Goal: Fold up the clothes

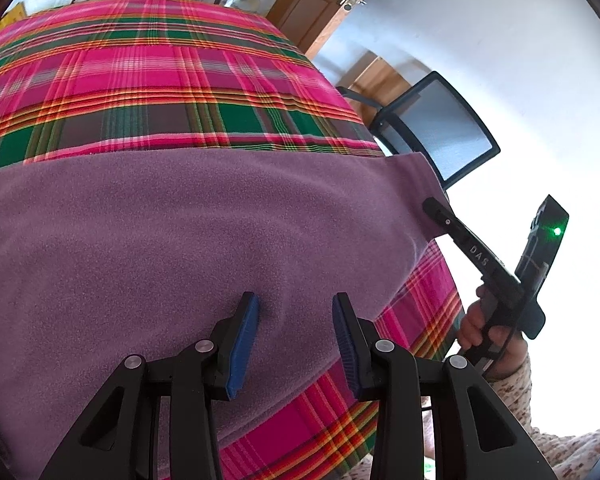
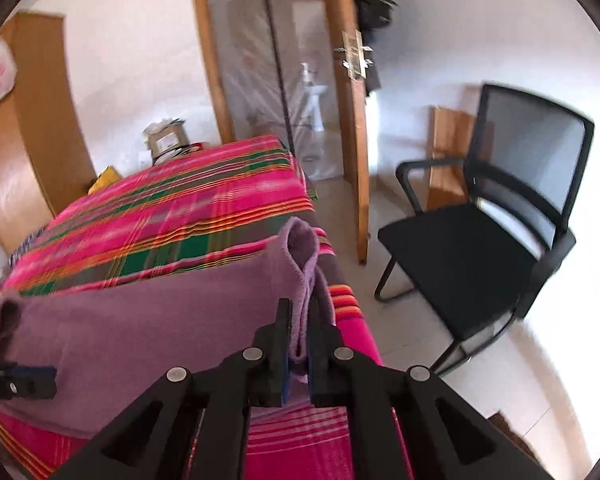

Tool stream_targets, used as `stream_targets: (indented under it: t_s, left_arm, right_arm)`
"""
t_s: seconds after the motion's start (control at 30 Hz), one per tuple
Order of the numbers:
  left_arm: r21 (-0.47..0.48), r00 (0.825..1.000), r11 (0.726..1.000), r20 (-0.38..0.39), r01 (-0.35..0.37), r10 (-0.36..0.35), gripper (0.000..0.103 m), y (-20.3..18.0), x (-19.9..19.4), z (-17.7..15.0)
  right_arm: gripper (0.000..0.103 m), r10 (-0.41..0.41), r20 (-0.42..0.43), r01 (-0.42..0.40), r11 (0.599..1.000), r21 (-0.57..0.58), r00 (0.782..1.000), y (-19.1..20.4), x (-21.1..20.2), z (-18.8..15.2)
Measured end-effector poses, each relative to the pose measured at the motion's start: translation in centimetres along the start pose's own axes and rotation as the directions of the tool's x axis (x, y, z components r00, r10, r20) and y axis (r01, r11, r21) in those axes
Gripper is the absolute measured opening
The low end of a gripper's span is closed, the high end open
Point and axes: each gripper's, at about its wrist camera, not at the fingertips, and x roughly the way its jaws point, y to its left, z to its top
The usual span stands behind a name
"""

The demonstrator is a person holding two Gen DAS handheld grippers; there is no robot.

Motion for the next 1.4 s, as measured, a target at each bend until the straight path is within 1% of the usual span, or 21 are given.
stream_targets:
  t_s: [0.03,0.07,0.1,0.13,0.27,0.37,0.43,0.53,0.57,0.6,0.63,0.67,0.7,0.77,0.8,0.93,1.0,1.1,1.4]
  left_arm:
    - [-0.001,1.0,1.0,0.0,0.0,0.0,0.039,0.0,0.0,0.0]
    - [-0.001,1.0,1.0,-0.001,0.001,-0.001,0.039,0.0,0.0,0.0]
    - [-0.001,1.0,1.0,-0.001,0.001,-0.001,0.039,0.0,0.0,0.0]
    - [0.0,1.0,1.0,-0.001,0.001,-0.001,0.039,0.0,0.0,0.0]
    - [0.004,1.0,1.0,0.001,-0.003,0.003,0.039,0.0,0.0,0.0]
    - [0.002,1.0,1.0,0.002,-0.002,0.002,0.039,0.0,0.0,0.0]
    - [0.001,1.0,1.0,0.001,-0.002,0.002,0.039,0.0,-0.1,0.0]
    - [0.0,1.0,1.0,0.0,0.0,0.0,0.039,-0.1,-0.1,-0.1]
    - [-0.001,1.0,1.0,-0.001,0.0,0.0,0.039,-0.1,-0.1,-0.1]
    - [-0.001,1.0,1.0,-0.001,0.0,0.0,0.039,-0.1,-0.1,-0.1]
    - [-0.001,1.0,1.0,-0.002,0.001,-0.001,0.039,-0.1,-0.1,-0.1]
    - [-0.002,1.0,1.0,-0.002,0.001,-0.001,0.039,-0.1,-0.1,-0.1]
    - [-0.002,1.0,1.0,-0.003,0.001,-0.001,0.039,-0.1,-0.1,-0.1]
    - [-0.003,1.0,1.0,-0.003,0.002,-0.002,0.039,-0.1,-0.1,-0.1]
    - [-0.003,1.0,1.0,-0.004,0.003,-0.003,0.039,-0.2,-0.1,-0.1]
    - [0.01,1.0,1.0,-0.013,0.014,-0.014,0.039,-0.5,0.0,-0.2]
    - [0.018,1.0,1.0,-0.011,0.01,-0.01,0.039,-0.6,0.1,-0.3]
    - [0.013,1.0,1.0,-0.015,0.026,-0.026,0.039,-0.5,0.0,-0.4]
    - [-0.003,0.997,0.998,-0.027,0.07,-0.07,0.039,0.2,-0.3,-0.7]
  right_arm:
    - [0.018,0.008,-0.011,-0.008,1.0,0.027,1.0,-0.6,0.1,0.0]
    - [0.022,0.005,-0.015,-0.005,0.999,0.044,1.0,-1.0,0.0,0.0]
    - [0.03,-0.002,-0.016,0.003,0.998,0.057,1.0,-1.4,-0.1,-0.1]
    - [0.033,-0.005,-0.013,0.006,0.998,0.067,1.0,-1.8,-0.2,-0.3]
    - [0.037,0.014,-0.044,-0.01,0.995,0.101,0.999,-2.8,0.4,-0.4]
    - [0.039,0.013,-0.058,-0.007,0.995,0.099,0.998,-2.7,0.7,-0.4]
    - [0.039,-0.018,-0.07,0.023,0.997,0.076,0.997,-2.4,1.0,-0.3]
    - [0.039,-0.039,-0.072,0.044,0.997,0.07,0.997,-2.1,1.1,-0.4]
    - [0.038,-0.048,-0.072,0.052,0.996,0.067,0.996,-2.0,1.2,-0.5]
    - [0.034,-0.062,-0.073,0.067,0.996,0.06,0.995,-1.9,1.2,-0.5]
    - [0.027,-0.081,-0.071,0.085,0.995,0.052,0.994,-1.6,1.2,-0.6]
    - [0.023,-0.086,-0.07,0.09,0.995,0.048,0.994,-1.5,1.3,-0.5]
    - [0.016,-0.077,-0.069,0.08,0.996,0.05,0.995,-1.5,1.3,-0.5]
    - [0.012,-0.058,-0.067,0.061,0.997,0.052,0.996,-1.5,1.2,-0.4]
    - [0.007,-0.044,-0.062,0.047,0.997,0.054,0.997,-1.5,1.1,-0.4]
    - [0.006,0.019,-0.01,-0.019,0.999,0.05,1.0,-1.3,-0.3,0.1]
    - [0.005,0.046,0.021,-0.046,0.998,0.033,0.999,-0.6,-1.2,0.7]
    - [0.005,0.083,0.057,-0.083,0.997,-0.003,0.995,0.7,-2.4,1.4]
    - [0.005,0.181,0.108,-0.166,0.976,-0.138,0.977,6.8,-5.7,2.8]
